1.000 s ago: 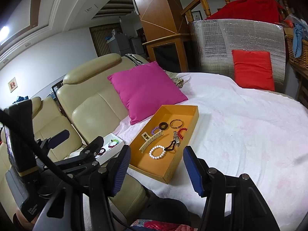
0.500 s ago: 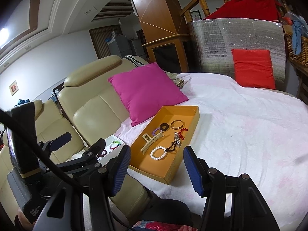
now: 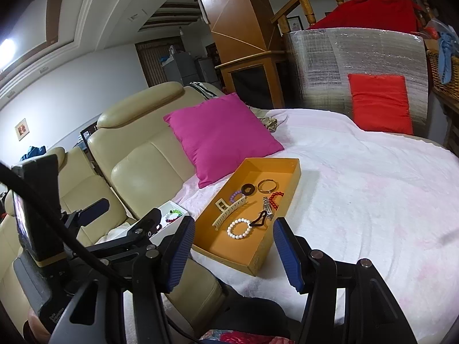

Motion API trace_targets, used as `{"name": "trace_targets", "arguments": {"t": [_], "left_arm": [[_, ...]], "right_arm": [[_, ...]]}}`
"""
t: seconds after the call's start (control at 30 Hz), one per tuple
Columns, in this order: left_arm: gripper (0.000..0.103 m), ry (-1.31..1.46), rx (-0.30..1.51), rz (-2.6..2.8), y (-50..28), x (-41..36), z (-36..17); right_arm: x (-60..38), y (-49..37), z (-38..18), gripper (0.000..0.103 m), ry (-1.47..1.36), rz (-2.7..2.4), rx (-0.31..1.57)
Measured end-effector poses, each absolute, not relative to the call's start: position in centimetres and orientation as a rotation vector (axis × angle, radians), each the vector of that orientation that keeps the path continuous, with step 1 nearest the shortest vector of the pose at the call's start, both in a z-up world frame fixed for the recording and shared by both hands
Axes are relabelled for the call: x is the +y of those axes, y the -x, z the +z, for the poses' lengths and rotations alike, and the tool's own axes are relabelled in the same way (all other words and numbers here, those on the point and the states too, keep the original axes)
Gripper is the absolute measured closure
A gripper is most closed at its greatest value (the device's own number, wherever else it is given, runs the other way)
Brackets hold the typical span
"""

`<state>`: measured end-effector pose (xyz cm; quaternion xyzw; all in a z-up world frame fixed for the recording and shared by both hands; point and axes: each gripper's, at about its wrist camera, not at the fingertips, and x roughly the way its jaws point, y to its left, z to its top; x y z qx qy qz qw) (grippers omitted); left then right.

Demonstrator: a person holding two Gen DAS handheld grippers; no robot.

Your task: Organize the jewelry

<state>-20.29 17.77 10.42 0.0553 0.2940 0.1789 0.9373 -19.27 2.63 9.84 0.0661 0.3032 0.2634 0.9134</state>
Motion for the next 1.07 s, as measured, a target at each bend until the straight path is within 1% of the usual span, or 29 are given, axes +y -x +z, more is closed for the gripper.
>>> {"name": "trace_targets", "arguments": {"t": [0.4,0.87,0.97,1.07], "left_arm": [[0.016,-0.085,0.604,0.400,18.8,19.8,10.2],[0.016,-0.056,0.643,0.480,14.0,23.9,8.7],[0.016,-0.073,0.632,0.461,13.0,23.3,8.5],[0.016,-0.104,0.639,0.364,11.2,20.8,8.1]], "right_arm": [[4.6,16.5,10.1,0.042,-0.103,0.537,0.638],[8.9,10.1,7.5,0.042,-0.065,0.584,0.711],[9.0,8.7,7.1,0.042,-0.080,0.590,0.712],[6.8,7.1,6.5,0.042,-0.149,0.570,0.710]]}}
